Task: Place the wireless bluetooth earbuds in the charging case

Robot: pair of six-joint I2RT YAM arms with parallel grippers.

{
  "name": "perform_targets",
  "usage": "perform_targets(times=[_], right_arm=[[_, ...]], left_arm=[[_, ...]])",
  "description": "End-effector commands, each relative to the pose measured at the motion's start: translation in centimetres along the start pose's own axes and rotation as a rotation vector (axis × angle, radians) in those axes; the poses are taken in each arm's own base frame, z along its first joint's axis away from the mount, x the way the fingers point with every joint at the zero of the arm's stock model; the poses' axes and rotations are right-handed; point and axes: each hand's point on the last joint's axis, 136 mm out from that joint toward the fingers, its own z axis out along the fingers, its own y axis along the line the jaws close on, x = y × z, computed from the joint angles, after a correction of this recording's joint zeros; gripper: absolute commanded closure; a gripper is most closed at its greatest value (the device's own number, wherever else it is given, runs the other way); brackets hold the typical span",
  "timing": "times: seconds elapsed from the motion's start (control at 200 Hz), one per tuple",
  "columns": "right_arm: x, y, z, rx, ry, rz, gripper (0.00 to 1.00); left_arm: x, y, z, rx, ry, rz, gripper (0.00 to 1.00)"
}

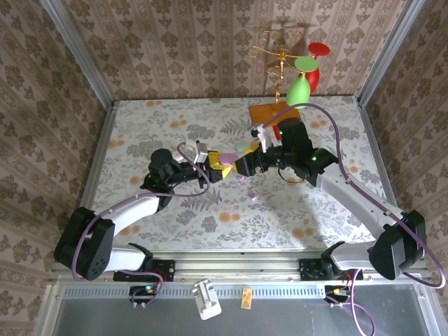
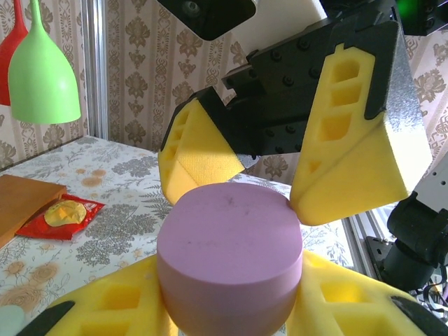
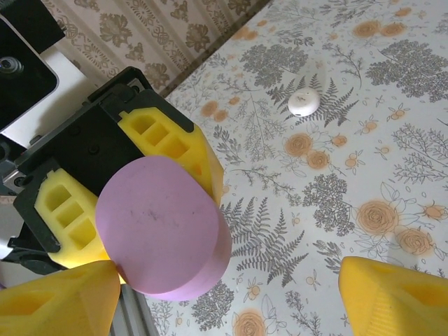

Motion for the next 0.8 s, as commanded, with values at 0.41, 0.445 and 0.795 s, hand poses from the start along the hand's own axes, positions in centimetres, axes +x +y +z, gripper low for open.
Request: perform_targets(times=[0.41, 0.445, 0.795], right_arm=[[-2.8, -2.2, -0.8, 0.153, -0.084, -0.013, 0.21], [-2.8, -2.3, -0.8, 0.155, -0.085, -0.014, 0.21], [-3.1, -2.8, -0.7, 0.178, -0.077, -0.031, 0.21]], left_arm=[[-0.8, -2.4, 0.3, 0.094, -0.022, 0.016, 0.76], [-0.8, -2.4, 0.3, 0.094, -0.024, 0.019, 0.77], [-0.9, -2.6, 0.3, 0.102, -0.029, 0.023, 0.77]])
